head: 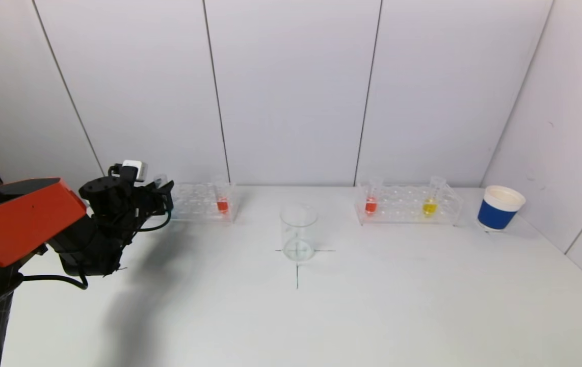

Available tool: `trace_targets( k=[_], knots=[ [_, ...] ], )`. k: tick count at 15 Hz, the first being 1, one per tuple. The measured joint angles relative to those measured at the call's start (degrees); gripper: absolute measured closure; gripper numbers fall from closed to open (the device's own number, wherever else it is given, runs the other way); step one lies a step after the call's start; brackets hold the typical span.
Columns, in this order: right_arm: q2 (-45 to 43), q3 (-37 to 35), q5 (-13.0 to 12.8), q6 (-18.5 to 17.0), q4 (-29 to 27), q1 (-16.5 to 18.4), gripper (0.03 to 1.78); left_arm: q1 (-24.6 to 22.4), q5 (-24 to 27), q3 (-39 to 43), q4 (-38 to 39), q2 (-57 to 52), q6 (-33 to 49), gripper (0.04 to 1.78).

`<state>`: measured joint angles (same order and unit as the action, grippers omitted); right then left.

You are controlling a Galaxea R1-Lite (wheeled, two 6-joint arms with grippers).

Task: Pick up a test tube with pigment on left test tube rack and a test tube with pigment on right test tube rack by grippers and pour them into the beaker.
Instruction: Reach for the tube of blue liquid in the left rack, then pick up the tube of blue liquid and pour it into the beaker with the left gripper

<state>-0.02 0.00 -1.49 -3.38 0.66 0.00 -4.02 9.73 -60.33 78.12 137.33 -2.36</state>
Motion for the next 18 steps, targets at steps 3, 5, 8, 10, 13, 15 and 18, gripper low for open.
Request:
trace_targets(
  k=[3, 5, 8, 10, 13, 15, 18],
  knots=[
    [0.0, 0.0, 0.0, 0.0, 0.0, 0.0, 0.04, 0.0, 0.0, 0.0, 0.0, 0.0, 0.0, 1.37],
    [0.0, 0.0, 0.0, 0.0, 0.0, 0.0, 0.04, -0.1, 0.0, 0.1, 0.0, -0.3, 0.0, 1.37],
    [0.0, 0.0, 0.0, 0.0, 0.0, 0.0, 0.04, -0.1, 0.0, 0.3, -0.5, -1.7, 0.0, 1.37],
    [0.0, 0.0, 0.0, 0.0, 0.0, 0.0, 0.04, -0.1, -0.1, 0.7, -1.2, -3.4, 0.0, 1.37],
    [0.0, 0.0, 0.0, 0.0, 0.0, 0.0, 0.04, -0.1, -0.1, 0.5, -4.4, -7.0, 0.0, 1.37],
    [0.0, 0.0, 0.0, 0.0, 0.0, 0.0, 0.04, -0.1, -0.1, 0.2, -7.2, -10.0, 0.1, 1.37],
    [0.0, 0.0, 0.0, 0.0, 0.0, 0.0, 0.04, 0.3, -0.1, -1.2, -12.5, -15.1, 0.1, 1.37]
  ],
)
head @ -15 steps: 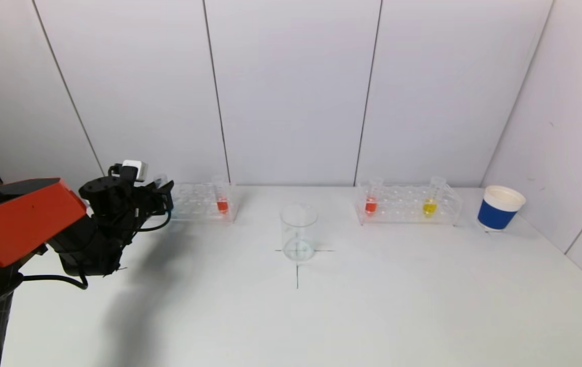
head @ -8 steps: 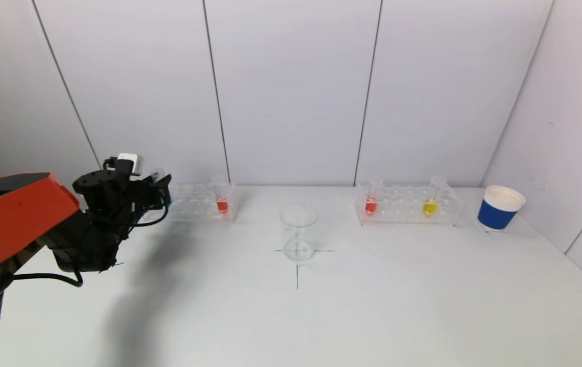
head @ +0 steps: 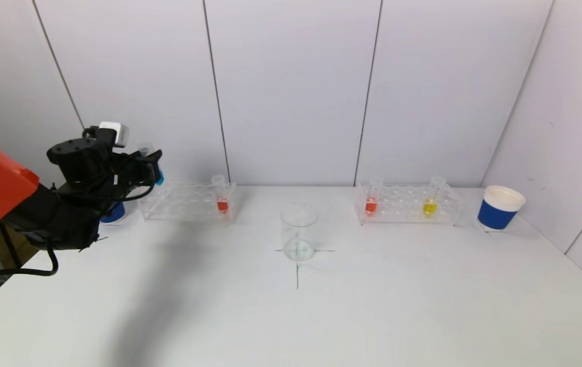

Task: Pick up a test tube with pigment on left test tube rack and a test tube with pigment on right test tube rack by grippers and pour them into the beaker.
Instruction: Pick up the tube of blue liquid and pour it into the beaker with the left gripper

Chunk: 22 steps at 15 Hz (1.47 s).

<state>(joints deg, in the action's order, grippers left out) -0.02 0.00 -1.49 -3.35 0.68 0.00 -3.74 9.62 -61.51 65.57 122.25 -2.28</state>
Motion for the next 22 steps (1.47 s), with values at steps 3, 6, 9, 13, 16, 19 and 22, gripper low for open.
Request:
trace_targets(
  k=[3, 6, 9, 13, 16, 19, 22],
  knots=[
    [0.0, 0.0, 0.0, 0.0, 0.0, 0.0, 0.04, 1.0, 0.0, -3.2, -8.0, -5.5, 0.0, 1.37],
    [0.0, 0.0, 0.0, 0.0, 0.0, 0.0, 0.04, 3.7, 0.0, -8.4, -17.3, -10.0, 0.0, 1.37],
    [0.0, 0.0, 0.0, 0.0, 0.0, 0.0, 0.04, 7.8, 0.0, -14.3, -26.6, -12.9, 0.0, 1.37],
    [0.0, 0.0, 0.0, 0.0, 0.0, 0.0, 0.04, 13.8, 0.5, -21.2, -33.2, -13.4, -0.1, 1.37],
    [0.0, 0.0, 0.0, 0.0, 0.0, 0.0, 0.04, 18.1, 2.0, -27.1, -35.8, -10.5, -0.2, 1.37],
    [0.0, 0.0, 0.0, 0.0, 0.0, 0.0, 0.04, 20.6, 8.1, -31.5, -36.9, -6.5, -0.2, 1.37],
    [0.0, 0.0, 0.0, 0.0, 0.0, 0.0, 0.04, 22.6, 12.5, -35.5, -38.6, -2.1, -1.8, 1.37]
  ],
)
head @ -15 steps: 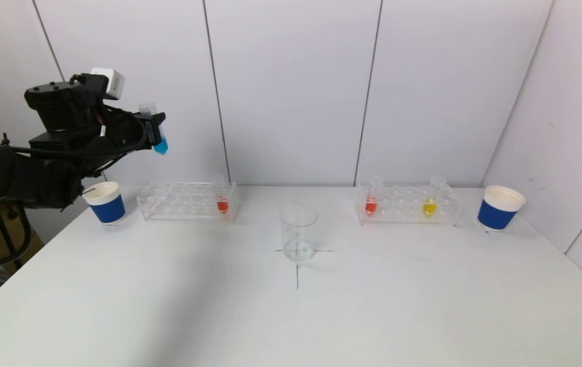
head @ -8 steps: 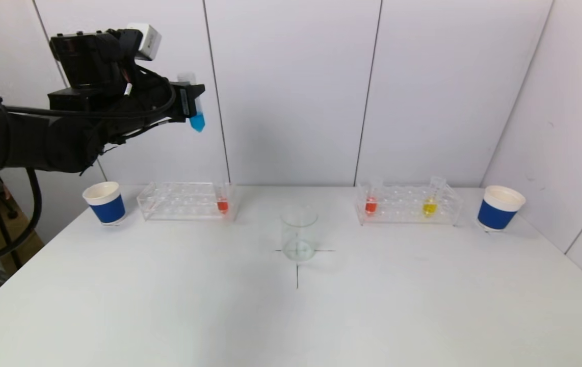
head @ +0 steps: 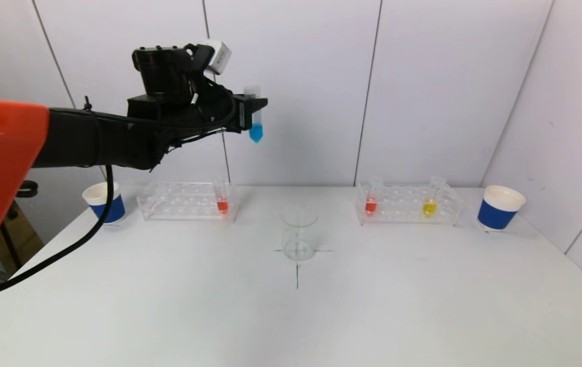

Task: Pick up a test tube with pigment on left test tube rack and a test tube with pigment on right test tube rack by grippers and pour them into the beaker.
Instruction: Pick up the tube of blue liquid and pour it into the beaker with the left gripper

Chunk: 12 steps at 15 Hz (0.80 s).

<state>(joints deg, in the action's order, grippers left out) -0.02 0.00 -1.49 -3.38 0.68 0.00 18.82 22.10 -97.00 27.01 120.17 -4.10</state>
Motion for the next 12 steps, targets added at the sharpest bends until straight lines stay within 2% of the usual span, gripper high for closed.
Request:
trace_targets(
  k=[7, 12],
  knots=[
    [0.0, 0.0, 0.0, 0.0, 0.0, 0.0, 0.04, 1.1, 17.5, -3.1, -2.5, 8.2, -11.9, 1.37],
    [0.0, 0.0, 0.0, 0.0, 0.0, 0.0, 0.04, 1.2, 20.7, -3.2, -4.3, 11.4, -25.2, 1.37]
  ],
)
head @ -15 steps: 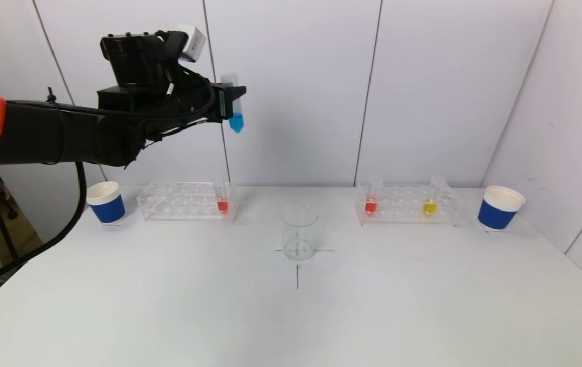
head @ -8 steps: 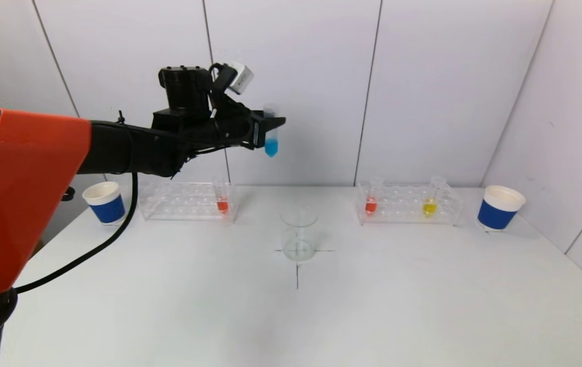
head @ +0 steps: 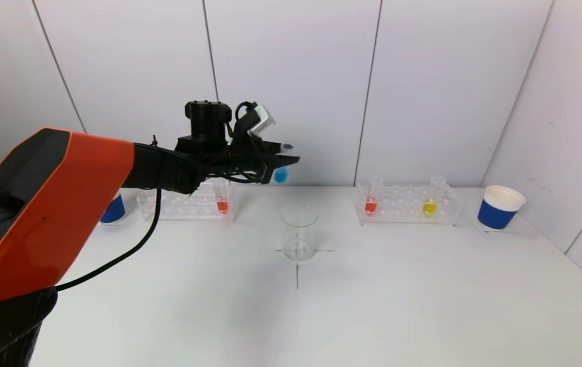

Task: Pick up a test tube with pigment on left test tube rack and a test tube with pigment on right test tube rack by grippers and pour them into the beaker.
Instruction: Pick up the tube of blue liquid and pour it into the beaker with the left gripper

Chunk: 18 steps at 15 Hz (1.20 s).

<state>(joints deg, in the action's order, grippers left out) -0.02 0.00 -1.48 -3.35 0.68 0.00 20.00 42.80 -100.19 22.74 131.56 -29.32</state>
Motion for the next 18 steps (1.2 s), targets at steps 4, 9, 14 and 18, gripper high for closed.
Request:
trace_targets(
  k=[4, 9, 14, 18],
  knots=[
    [0.0, 0.0, 0.0, 0.0, 0.0, 0.0, 0.04, -0.2, 1.0, 0.1, -1.1, 1.0, -9.6, 1.37],
    [0.0, 0.0, 0.0, 0.0, 0.0, 0.0, 0.04, -0.3, 4.4, 0.2, -3.9, 0.9, -19.2, 1.37],
    [0.0, 0.0, 0.0, 0.0, 0.0, 0.0, 0.04, 0.0, 5.0, 3.0, -3.9, -0.9, -28.7, 1.37],
    [0.0, 0.0, 0.0, 0.0, 0.0, 0.0, 0.04, 0.5, 5.0, 4.1, -10.3, -3.6, -36.1, 1.37]
  ],
)
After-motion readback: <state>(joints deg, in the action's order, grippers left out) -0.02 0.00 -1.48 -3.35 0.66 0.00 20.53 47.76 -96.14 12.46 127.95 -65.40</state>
